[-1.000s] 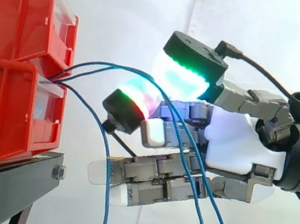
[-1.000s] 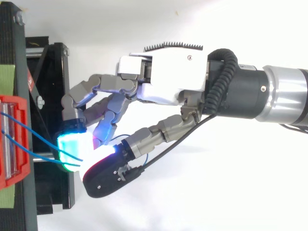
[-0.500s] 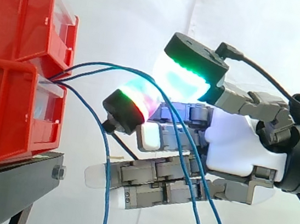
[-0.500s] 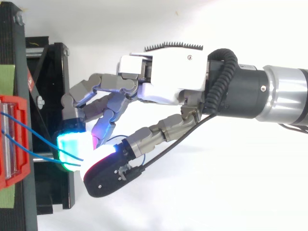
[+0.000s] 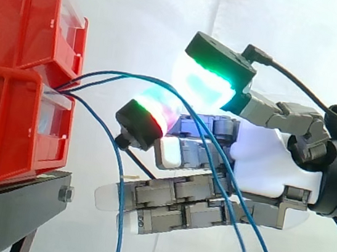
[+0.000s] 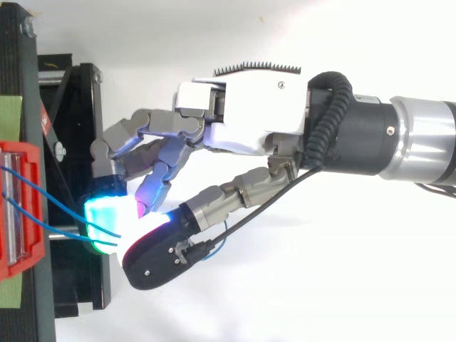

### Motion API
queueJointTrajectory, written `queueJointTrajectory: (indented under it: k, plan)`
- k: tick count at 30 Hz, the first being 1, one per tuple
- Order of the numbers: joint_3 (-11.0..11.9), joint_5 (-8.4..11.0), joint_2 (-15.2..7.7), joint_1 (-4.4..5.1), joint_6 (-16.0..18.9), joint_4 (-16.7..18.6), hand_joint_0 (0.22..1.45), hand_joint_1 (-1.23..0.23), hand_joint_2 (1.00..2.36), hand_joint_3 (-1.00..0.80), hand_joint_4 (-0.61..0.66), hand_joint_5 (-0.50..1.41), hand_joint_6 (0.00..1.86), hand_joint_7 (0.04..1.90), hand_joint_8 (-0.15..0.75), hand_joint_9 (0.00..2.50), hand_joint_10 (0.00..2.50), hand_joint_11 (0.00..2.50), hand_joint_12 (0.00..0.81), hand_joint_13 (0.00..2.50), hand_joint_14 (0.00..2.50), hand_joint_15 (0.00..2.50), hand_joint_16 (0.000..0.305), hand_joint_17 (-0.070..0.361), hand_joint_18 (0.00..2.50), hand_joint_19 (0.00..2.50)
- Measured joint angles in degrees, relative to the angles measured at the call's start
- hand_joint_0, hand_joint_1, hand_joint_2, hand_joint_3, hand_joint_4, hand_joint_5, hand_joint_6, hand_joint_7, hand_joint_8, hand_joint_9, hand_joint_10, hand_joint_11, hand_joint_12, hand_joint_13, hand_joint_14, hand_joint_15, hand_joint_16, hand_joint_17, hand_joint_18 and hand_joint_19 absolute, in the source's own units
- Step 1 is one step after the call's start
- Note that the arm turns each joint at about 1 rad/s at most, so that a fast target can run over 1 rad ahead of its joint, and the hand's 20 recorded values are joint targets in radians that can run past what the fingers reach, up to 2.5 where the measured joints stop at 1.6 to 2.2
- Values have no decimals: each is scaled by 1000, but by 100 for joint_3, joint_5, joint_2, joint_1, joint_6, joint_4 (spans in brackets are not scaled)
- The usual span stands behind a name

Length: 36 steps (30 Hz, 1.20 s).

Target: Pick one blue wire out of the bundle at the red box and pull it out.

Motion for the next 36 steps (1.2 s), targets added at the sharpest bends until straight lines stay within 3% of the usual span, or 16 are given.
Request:
queueJointTrajectory:
  k: [21, 30, 36]
  plan:
    - [-3, -8, -2, 5, -8, 0, 531, -716, 1003, -435, 118, -84, 793, 1151, 240, 1084, 21, 558, 374, 513, 12, 316, 57, 128, 253, 315]
    - [-3, -8, -2, 1, -7, -1, 574, -796, 1011, -255, 75, -88, 811, 1100, 246, 1085, 20, 541, 389, 541, 12, 311, 60, 135, 306, 297]
    - [-4, -8, -3, 1, -7, -1, 578, -790, 1007, -181, 66, -54, 713, 1153, 236, 1075, 14, 407, 404, 544, 9, 260, 66, 148, 344, 279]
